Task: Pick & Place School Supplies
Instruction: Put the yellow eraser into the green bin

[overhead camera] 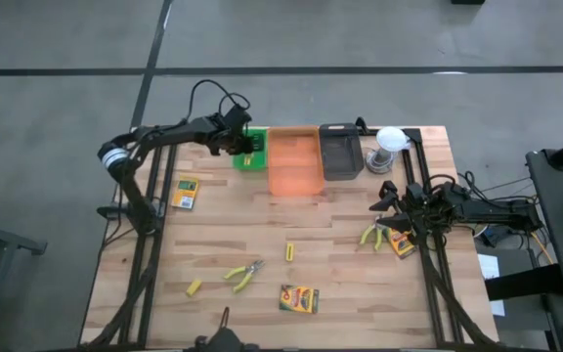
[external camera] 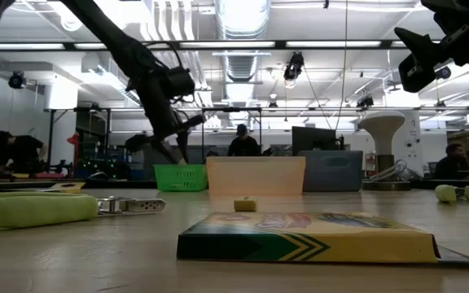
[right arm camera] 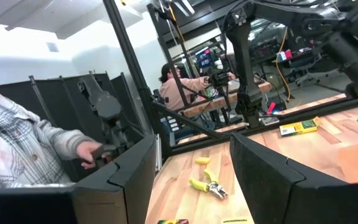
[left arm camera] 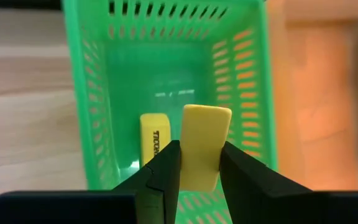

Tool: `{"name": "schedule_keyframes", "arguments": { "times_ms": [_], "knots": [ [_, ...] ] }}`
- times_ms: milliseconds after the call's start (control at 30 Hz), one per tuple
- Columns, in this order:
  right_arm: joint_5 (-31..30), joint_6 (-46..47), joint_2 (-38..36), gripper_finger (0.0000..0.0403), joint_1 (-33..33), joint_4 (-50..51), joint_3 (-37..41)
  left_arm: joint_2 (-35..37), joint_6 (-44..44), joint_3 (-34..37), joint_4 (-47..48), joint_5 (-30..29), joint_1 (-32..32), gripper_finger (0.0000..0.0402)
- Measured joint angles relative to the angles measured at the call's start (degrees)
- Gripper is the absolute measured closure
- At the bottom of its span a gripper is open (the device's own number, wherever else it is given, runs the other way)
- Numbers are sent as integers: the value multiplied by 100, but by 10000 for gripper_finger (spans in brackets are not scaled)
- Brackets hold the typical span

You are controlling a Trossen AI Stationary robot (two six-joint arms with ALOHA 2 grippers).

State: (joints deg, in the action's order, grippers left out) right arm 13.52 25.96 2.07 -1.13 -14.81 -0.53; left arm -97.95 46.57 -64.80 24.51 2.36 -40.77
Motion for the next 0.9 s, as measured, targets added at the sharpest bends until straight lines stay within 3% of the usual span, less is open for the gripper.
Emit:
{"name": "schedule_keyframes", "arguments": {
  "times_ms": [467,900],
  "knots": [
    [0,2,0,202,-2,1,0,-619,49,-611,853,141,-2,298],
    [0,1,2,202,-1,0,1,-739,123,-810,1269,165,-7,293]
  ]
}}
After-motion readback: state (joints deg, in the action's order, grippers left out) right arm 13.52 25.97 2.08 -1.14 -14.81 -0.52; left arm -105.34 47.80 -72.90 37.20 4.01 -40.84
